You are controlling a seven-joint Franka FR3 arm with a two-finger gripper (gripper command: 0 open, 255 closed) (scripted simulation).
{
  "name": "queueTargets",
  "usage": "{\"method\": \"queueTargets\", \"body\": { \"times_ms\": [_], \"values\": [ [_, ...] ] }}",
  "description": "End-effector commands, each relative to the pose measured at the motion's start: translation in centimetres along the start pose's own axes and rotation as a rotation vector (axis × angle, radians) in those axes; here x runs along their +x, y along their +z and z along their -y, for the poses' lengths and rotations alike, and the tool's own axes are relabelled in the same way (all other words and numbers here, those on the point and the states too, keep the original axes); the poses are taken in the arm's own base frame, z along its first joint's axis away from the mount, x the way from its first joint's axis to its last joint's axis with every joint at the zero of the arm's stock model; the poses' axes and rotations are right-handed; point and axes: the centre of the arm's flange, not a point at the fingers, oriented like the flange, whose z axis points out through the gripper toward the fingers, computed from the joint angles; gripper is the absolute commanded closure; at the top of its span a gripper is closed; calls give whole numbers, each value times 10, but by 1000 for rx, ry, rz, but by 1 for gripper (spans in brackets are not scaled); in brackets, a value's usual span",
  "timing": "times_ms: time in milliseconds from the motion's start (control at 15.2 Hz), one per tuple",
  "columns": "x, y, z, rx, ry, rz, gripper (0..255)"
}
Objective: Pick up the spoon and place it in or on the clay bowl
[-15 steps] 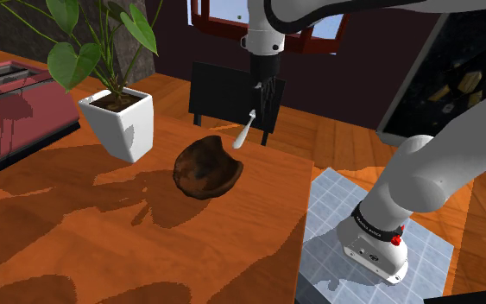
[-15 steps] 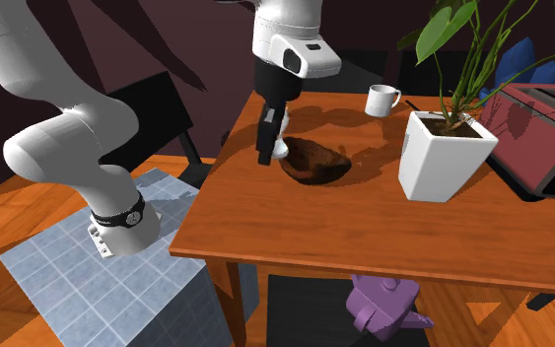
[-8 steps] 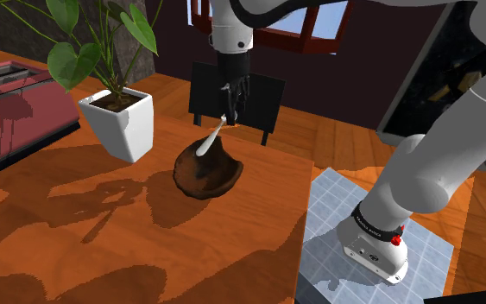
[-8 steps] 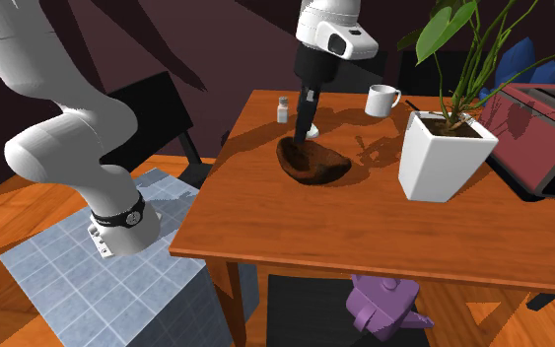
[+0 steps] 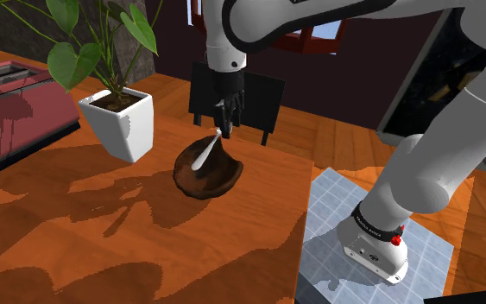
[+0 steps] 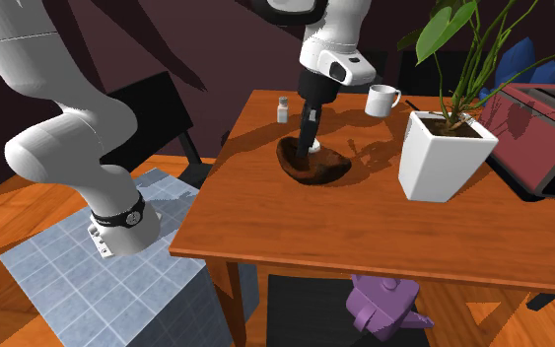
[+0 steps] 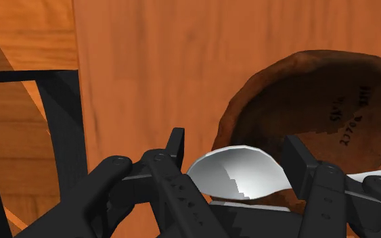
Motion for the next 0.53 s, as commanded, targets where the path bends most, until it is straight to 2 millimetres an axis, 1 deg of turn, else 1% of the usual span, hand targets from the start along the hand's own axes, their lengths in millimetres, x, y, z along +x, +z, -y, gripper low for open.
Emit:
{"method": "queueTargets", "body": {
  "times_ms": [0,396,462],
  "values": [
    [2,10,0,0,0,0,255],
    [7,41,-2,0,0,0,255],
    [7,41,-2,0,0,0,255]
  ]
}}
